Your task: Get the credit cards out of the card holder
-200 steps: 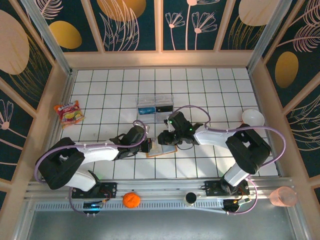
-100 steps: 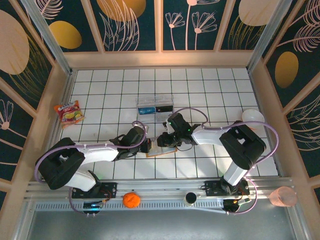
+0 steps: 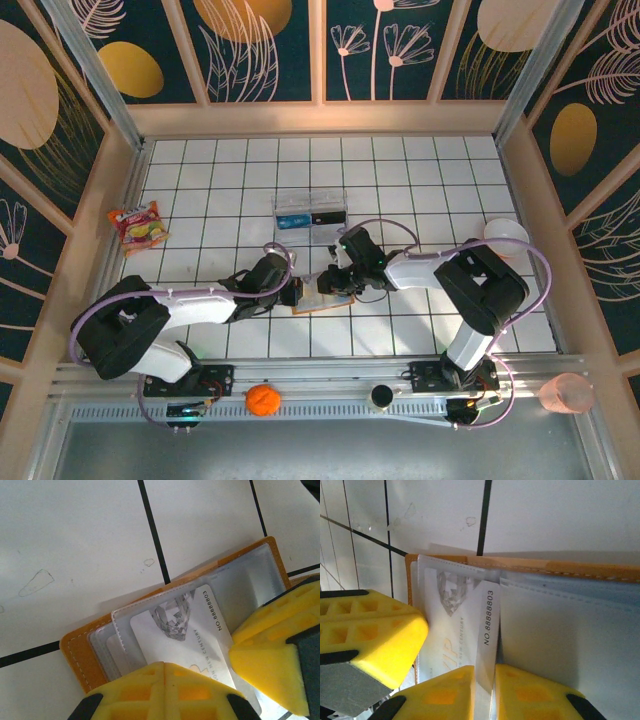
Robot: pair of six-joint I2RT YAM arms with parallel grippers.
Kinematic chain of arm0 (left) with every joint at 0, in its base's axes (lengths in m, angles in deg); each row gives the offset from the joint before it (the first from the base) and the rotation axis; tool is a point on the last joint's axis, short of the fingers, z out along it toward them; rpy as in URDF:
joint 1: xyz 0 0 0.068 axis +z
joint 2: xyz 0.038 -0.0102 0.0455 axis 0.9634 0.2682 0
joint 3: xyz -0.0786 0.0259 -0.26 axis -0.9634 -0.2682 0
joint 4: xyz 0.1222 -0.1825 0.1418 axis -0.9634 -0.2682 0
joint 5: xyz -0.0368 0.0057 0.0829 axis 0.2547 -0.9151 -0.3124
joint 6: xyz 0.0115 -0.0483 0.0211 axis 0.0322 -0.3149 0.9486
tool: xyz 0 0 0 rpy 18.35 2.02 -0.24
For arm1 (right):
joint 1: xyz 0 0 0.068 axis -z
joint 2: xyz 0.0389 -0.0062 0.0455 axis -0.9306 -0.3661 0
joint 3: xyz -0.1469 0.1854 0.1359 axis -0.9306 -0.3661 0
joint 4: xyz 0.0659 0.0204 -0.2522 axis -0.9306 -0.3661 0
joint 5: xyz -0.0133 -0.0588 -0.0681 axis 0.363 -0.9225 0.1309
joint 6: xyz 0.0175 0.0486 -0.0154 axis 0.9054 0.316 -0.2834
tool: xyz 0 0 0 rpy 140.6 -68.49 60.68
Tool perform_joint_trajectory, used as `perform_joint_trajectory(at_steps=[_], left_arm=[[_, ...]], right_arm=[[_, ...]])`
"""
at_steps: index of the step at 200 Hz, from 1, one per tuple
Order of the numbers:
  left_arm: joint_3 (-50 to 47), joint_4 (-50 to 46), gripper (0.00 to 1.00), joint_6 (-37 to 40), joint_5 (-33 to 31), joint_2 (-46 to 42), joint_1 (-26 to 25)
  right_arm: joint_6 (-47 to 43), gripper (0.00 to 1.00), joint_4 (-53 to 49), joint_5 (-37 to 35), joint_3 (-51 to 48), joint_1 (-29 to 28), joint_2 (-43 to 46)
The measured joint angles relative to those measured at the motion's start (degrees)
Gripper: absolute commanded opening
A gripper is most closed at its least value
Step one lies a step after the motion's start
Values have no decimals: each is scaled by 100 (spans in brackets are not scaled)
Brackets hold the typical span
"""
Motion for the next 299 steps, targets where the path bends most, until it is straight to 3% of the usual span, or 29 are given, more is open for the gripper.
perform_joint_trajectory(at_steps=[51, 135, 182, 233, 299], left_arm=[[-26, 57, 0, 2, 15, 0, 0], [-92, 31, 0, -44, 17, -105, 0], [-197, -85, 17, -142, 17, -452, 0], [-203, -76, 10, -129, 20, -610, 7], [-203, -48, 10, -122, 20, -269, 44]], right_arm=[[146, 0, 203, 131, -142, 83, -4], [173, 0, 2, -236, -424, 125, 649], [129, 0, -691, -756, -422, 131, 1217], [-188, 0, -1591, -1259, -66, 107, 1440], [-634, 0, -2076, -1377, 341, -44, 1233]])
